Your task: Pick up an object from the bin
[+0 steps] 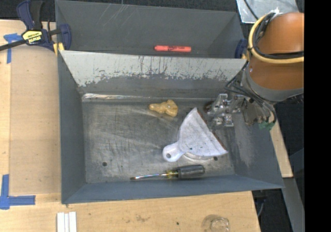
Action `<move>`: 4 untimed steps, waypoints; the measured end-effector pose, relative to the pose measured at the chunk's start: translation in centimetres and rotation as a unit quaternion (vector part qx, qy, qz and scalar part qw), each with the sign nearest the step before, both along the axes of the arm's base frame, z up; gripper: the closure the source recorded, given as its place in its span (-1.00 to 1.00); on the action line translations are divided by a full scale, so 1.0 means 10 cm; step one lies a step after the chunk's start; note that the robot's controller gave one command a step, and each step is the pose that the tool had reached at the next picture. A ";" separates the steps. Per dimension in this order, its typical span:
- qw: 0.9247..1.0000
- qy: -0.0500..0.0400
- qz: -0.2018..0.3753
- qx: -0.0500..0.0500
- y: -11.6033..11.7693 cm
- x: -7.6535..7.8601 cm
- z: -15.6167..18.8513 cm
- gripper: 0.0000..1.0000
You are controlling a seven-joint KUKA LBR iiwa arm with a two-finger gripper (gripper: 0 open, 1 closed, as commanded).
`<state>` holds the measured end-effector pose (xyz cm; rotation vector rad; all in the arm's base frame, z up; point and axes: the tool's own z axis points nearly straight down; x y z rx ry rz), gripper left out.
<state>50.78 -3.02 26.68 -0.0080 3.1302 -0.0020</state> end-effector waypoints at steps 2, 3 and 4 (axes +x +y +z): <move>1.000 0.000 0.021 0.000 0.11 -0.08 -0.50 1.00; 0.999 0.004 0.041 0.000 0.18 -0.01 -0.95 -1.00; 0.999 0.004 0.041 0.000 0.18 -0.01 -0.95 -1.00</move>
Offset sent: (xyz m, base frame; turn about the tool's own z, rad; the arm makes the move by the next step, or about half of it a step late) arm -0.0180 0.0226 -0.0928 -0.0828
